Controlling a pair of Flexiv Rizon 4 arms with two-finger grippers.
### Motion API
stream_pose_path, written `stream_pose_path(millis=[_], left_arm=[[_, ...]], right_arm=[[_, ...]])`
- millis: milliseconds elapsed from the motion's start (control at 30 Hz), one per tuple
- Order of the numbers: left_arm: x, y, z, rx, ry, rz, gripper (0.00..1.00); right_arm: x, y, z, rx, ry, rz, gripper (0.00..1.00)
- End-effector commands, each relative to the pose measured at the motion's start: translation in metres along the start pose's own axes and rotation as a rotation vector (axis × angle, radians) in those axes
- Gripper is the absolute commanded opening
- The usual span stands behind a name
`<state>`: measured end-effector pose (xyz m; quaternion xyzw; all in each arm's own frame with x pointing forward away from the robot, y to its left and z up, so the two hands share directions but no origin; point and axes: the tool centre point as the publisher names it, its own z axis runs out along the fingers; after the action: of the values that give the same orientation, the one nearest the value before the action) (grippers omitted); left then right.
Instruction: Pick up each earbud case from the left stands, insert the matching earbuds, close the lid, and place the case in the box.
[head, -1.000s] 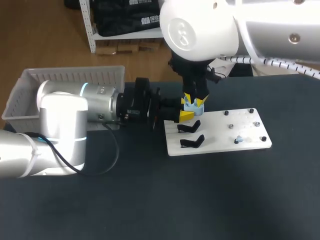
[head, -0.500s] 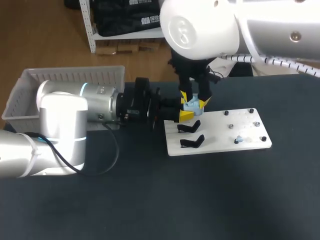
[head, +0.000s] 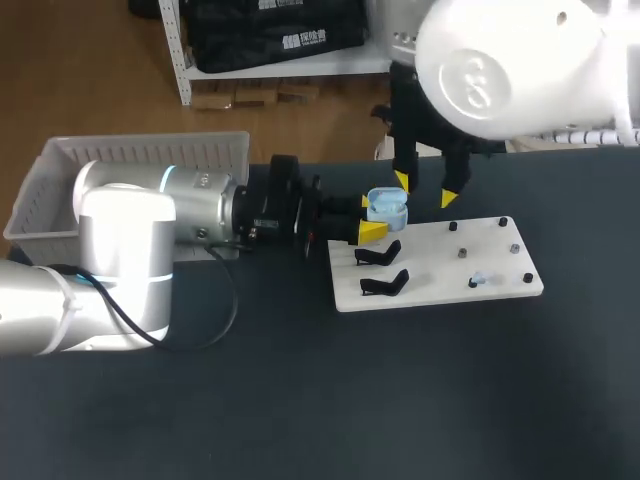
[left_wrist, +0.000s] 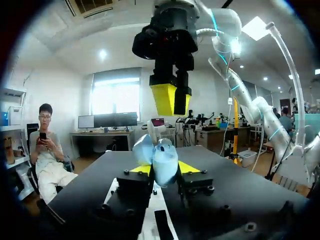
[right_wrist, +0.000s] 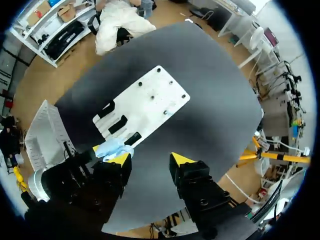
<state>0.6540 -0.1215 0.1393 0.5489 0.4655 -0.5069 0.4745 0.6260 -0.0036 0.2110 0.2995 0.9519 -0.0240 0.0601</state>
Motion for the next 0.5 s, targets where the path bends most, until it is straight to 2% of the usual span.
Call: stream_pose_path(millis=[33, 233, 300, 500], left_arm=[[0.001, -0.001, 0.000, -0.004, -0.003, 0.003, 0.00], [0.001, -0.001, 0.000, -0.004, -0.003, 0.003, 0.00], [0.001, -0.001, 0.000, -0.004, -0.003, 0.003, 0.00], [0.001, -0.001, 0.000, -0.004, -0.003, 0.003, 0.00]], right_arm=[[0.007, -0.060, 0.005, -0.292, -0.047, -0.087, 0.60], [0.006, -0.080, 0.029, -0.284, -0.024, -0.187, 0.58], [0.008, -0.085, 0.043, -0.285, -0.004, -0.237, 0.50], [0.010, -0.087, 0.074, -0.272, 0.019, -0.319, 0.50]])
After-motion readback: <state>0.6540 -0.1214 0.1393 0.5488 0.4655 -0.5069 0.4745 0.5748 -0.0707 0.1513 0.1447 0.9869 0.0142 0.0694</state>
